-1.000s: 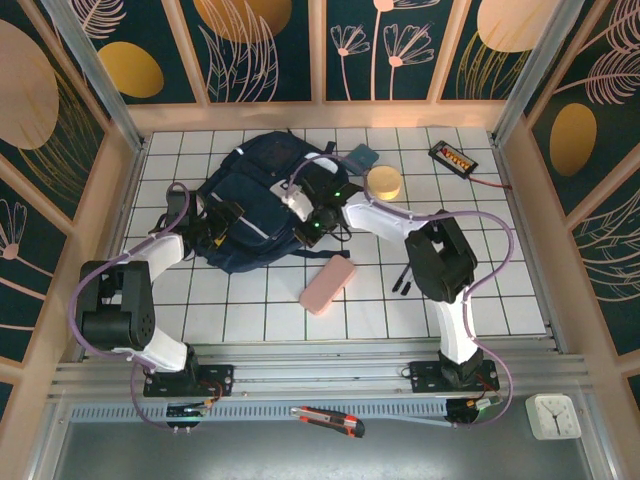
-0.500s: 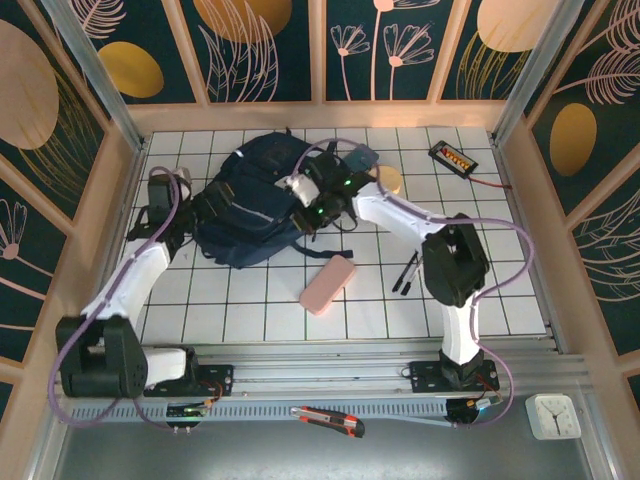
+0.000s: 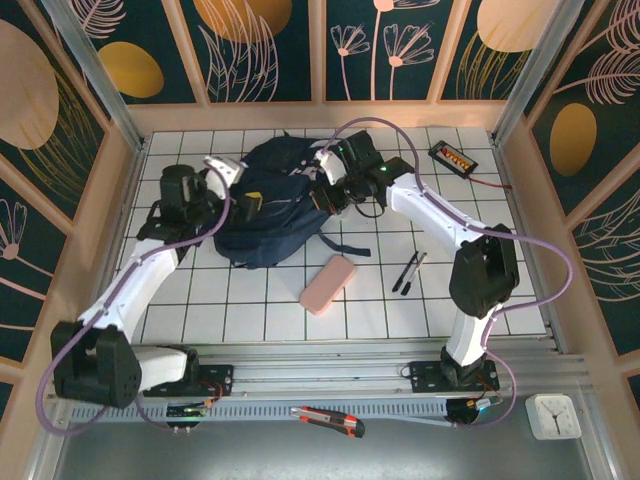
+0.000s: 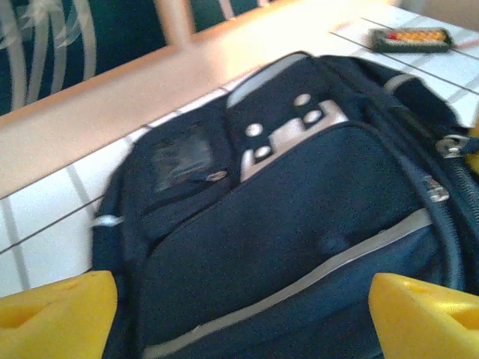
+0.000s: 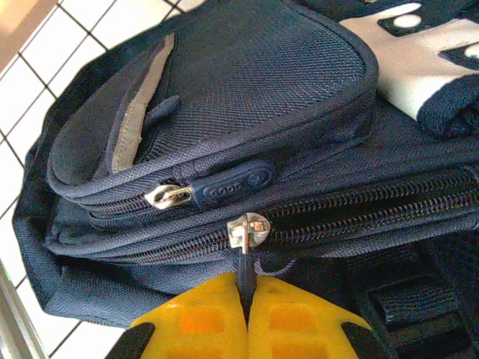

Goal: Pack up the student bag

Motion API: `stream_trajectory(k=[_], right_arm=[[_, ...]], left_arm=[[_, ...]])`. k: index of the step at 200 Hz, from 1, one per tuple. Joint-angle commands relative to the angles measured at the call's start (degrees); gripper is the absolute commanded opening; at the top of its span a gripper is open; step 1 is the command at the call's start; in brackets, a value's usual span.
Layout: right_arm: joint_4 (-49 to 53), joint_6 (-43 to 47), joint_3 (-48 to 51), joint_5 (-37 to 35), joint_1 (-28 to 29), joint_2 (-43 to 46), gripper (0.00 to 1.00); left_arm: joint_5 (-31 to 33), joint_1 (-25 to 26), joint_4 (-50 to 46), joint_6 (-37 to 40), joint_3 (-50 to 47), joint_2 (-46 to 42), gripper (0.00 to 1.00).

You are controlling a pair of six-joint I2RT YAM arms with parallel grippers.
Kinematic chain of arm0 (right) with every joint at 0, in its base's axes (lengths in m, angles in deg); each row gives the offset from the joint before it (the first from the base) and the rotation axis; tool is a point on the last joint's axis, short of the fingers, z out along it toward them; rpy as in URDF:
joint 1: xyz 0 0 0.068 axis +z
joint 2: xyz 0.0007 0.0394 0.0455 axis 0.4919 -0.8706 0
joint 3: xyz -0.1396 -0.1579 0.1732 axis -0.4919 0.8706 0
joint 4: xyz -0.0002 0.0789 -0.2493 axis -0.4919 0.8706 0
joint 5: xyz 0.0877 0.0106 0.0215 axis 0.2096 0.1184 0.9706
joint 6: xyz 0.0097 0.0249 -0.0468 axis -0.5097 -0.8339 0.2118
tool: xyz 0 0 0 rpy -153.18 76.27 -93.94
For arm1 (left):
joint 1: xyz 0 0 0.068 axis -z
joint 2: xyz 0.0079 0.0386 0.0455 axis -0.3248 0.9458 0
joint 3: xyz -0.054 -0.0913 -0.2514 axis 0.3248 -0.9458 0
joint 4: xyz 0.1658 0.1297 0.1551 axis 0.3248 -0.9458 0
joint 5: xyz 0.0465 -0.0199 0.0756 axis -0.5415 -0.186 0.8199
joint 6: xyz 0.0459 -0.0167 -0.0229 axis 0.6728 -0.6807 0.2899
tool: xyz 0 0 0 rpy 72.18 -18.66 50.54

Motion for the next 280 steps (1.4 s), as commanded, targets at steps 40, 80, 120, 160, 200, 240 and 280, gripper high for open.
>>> stream_trajectory(k=[40, 80, 120, 160, 200, 240, 280], right_arm=[[-3.53, -0.19, 0.78, 3.25, 0.35, 5.18, 0.00], [-3.03, 0.17, -0.87, 3.42, 0.28, 4.37, 0.00], [-2.17, 0.81, -1.88, 3.52, 0.10, 3.89, 0.00], [-2.27, 1.01, -1.71, 3.69, -0.09, 4.02, 0.00], [-2.35, 0.99, -1.53, 3.47, -0.23, 4.41, 0.00], [-2.03, 0.65, -2.14, 3.35, -0.09, 4.60, 0.00], [-1.43, 0.86, -2.23, 2.91, -0.02, 4.80, 0.00]], left_arm=[[-8.46, 5.24, -6.51, 11.50, 7.55, 6.26, 0.82], [-9.34, 6.13, -8.81, 13.07, 8.84, 7.79, 0.80], [-10.42, 6.24, -12.58, 14.52, 10.11, 9.20, 0.78], [-12.97, 6.19, -14.98, 14.07, 11.87, 11.72, 0.77], [-12.62, 6.27, -15.97, 14.48, 12.59, 13.66, 0.77], [-9.38, 6.31, -15.79, 14.09, 13.55, 16.38, 0.68], [-7.52, 6.40, -15.36, 13.13, 16.22, 19.36, 0.42]])
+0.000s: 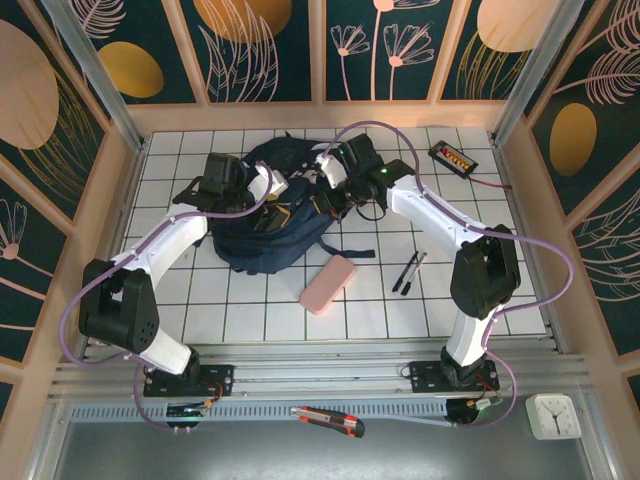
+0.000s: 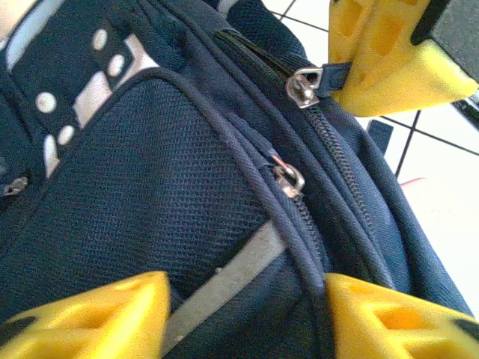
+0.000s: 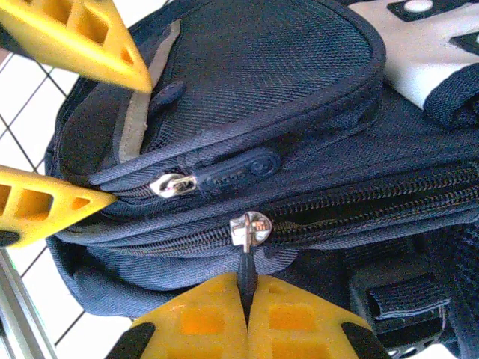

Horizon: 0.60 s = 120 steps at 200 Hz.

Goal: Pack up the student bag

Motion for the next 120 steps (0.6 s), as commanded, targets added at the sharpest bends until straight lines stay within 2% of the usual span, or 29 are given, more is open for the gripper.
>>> stream_trajectory(k=[1, 13, 22, 52, 93, 120], right_arm=[[-1.64, 0.87, -3.50, 2.34, 0.09, 4.24, 0.00], [-1.32, 1.20, -3.58, 2.08, -0.04, 3.92, 0.00], [-0.94, 1.63, -3.80, 1.90, -0.03, 3.56, 0.00], [0.25, 2.30, -4.60, 0.04, 0.03, 2.83, 0.00], [3.71, 4.09, -6.52, -4.21, 2.43, 2.91, 0.00], [6.26, 4.72, -8.95, -7.08, 5.96, 1.78, 0.00]], left_arm=[[2.04, -0.14, 0.92, 0.55, 3.27, 2.40, 0.41], [0.85, -0.07, 0.92, 0.10, 4.28, 3.09, 0.22], [0.21, -0.12, 1.19, -0.69, 4.90, 3.58, 0.00], [-0.11, -0.10, -0.07, -4.61, 8.27, 4.43, 0.00], [4.08, 1.36, -4.72, -13.03, 17.78, 7.69, 0.00], [9.54, 3.80, -8.18, -17.46, 25.08, 11.63, 0.00]])
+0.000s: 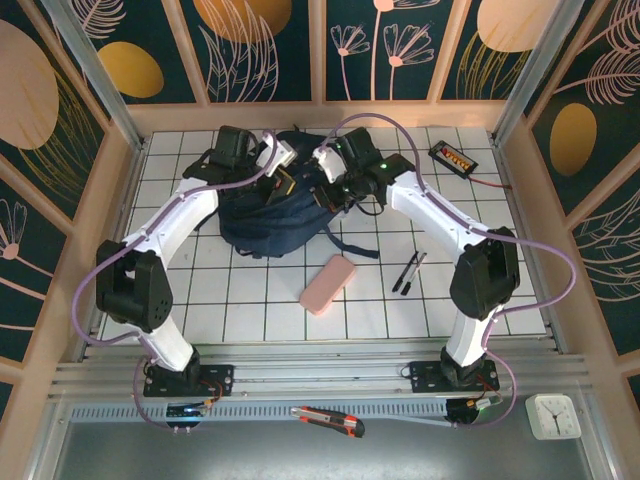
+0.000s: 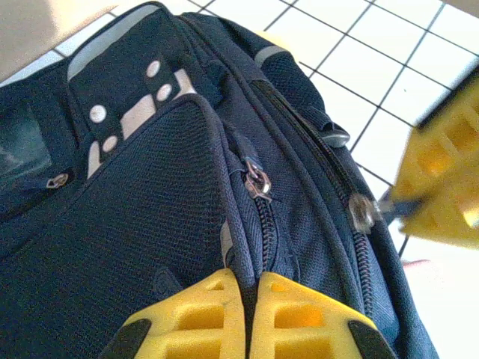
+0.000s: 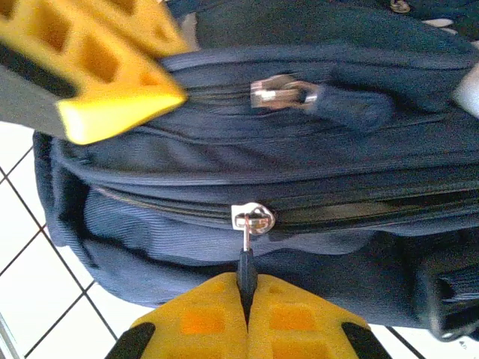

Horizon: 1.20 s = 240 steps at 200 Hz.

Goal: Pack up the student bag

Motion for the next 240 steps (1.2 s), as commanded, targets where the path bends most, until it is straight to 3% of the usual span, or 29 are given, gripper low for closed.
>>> stream_trajectory(k=[1, 41, 65, 84, 105, 125, 149, 178, 199, 240], right_arm=[[2.88, 1.94, -4.25, -1.13, 3.88, 1.69, 0.00], [0.52, -4.78, -7.88, -1.88, 7.21, 0.25, 0.00], [-3.60, -11.11, -5.37, -6.32, 8.83, 0.48, 0.00], [-4.85, -12.69, -3.94, -10.57, 7.50, 0.35, 0.00], [-6.16, -14.28, -3.90, -11.58, 3.11, 0.14, 0.00], [-7.68, -16.19, -3.77, -12.83, -2.43, 0.28, 0.00], [-8.72, -13.93, -3.46, -11.46, -6.36, 0.78, 0.00], [-9.91, -1.31, 2.16, -12.40, -1.96, 4.06, 0.00], [-8.97, 6.57, 8.24, -18.23, 3.11, 6.55, 0.00], [-8.27, 6.03, 17.30, -25.06, 7.04, 12.54, 0.00]], left_arm=[[5.95, 1.82, -1.54, -5.97, 7.87, 3.55, 0.00], [16.00, 3.76, -4.85, -12.62, 16.53, 5.64, 0.00], [26.47, 3.91, -7.91, -17.47, 20.22, 4.11, 0.00], [34.02, 3.85, -11.11, -21.32, 23.22, 2.38, 0.00], [36.85, 4.29, -13.75, -25.77, 24.65, 0.68, 0.00], [38.11, 7.41, -16.64, -28.80, 27.25, 2.15, 0.00], [35.07, 9.62, -18.56, -34.64, 31.33, 7.52, 0.00], [32.58, 10.05, -21.44, -37.36, 40.38, 17.35, 0.00], [32.59, 9.89, -25.00, -36.89, 51.41, 24.73, 0.00], [32.72, 8.69, -36.43, -39.40, 76.35, 38.41, 0.00]])
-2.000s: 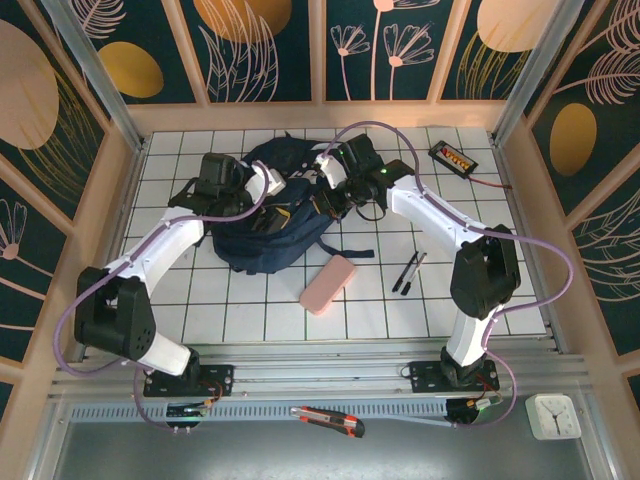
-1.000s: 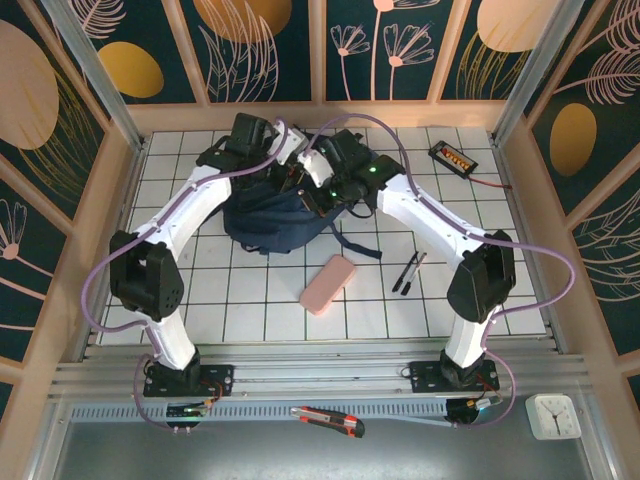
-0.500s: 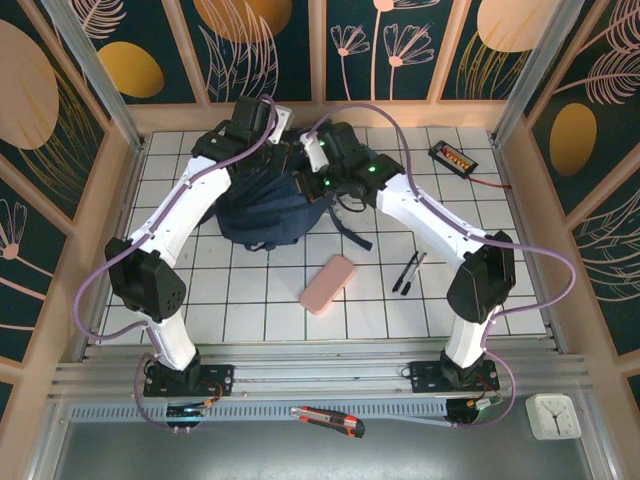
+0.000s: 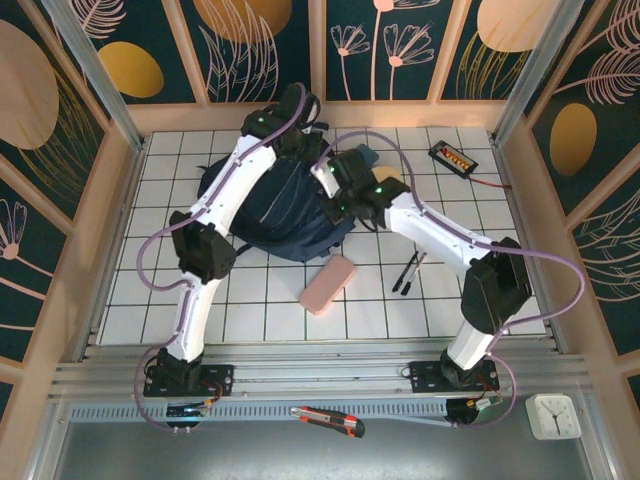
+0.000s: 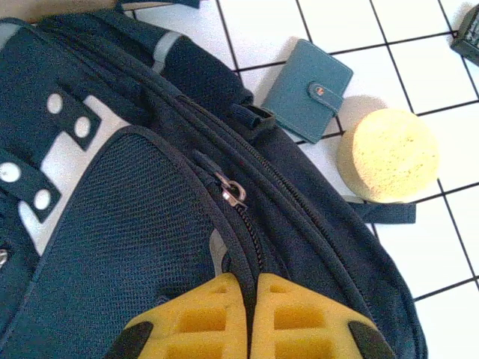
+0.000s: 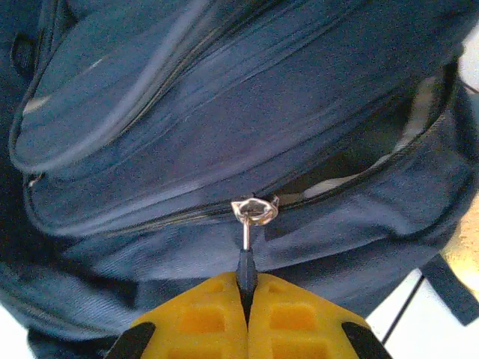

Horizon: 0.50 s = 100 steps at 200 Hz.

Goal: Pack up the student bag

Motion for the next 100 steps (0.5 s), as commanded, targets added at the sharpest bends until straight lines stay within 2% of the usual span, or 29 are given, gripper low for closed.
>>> stream_trajectory(k=[1, 27, 73, 100], right_arm=[[2.35, 2.92, 3.78, -4.68, 2.21, 6.18, 0.00], [3.91, 0.39, 2.64, -5.16, 4.45, 6.84, 0.00], [4.84, -3.10, 2.55, -6.80, 10.74, 1.03, 0.00], [5.79, -5.11, 3.38, -4.76, 13.29, -1.50, 0.00]], left_arm=[[1.70, -1.19, -1.29, -2.65, 13.85, 3.81, 0.00], [-1.18, -1.21, -5.03, -6.54, 24.47, 11.11, 0.00], [-1.71, -1.02, -2.75, -8.73, 24.26, 12.02, 0.00], [-0.63, -1.02, -2.75, -8.59, 23.73, 11.41, 0.00]])
